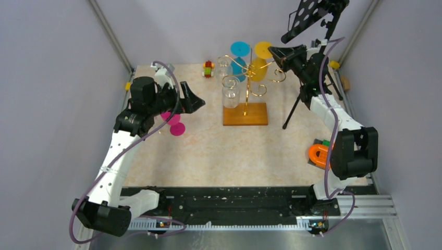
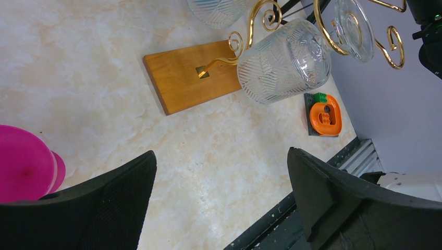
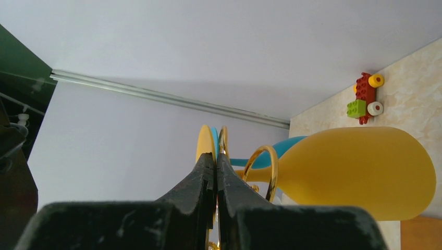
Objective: Take the wine glass off the wine glass rack
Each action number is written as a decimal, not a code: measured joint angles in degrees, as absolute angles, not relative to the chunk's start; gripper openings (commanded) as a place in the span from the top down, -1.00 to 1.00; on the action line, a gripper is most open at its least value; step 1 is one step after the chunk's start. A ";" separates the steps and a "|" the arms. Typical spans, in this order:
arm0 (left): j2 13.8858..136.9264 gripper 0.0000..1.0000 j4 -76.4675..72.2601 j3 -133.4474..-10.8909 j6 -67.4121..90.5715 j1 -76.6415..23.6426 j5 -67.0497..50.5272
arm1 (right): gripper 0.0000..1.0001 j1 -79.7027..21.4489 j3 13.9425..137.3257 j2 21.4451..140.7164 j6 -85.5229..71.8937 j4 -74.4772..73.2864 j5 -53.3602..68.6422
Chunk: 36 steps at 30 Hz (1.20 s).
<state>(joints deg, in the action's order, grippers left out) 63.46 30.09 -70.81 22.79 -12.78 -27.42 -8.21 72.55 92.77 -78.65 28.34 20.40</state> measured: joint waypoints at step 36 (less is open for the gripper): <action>62.17 -0.97 31.53 -70.81 21.17 -12.78 -24.60 | 1.00 -8.47 70.85 86.24 -76.51 21.08 0.99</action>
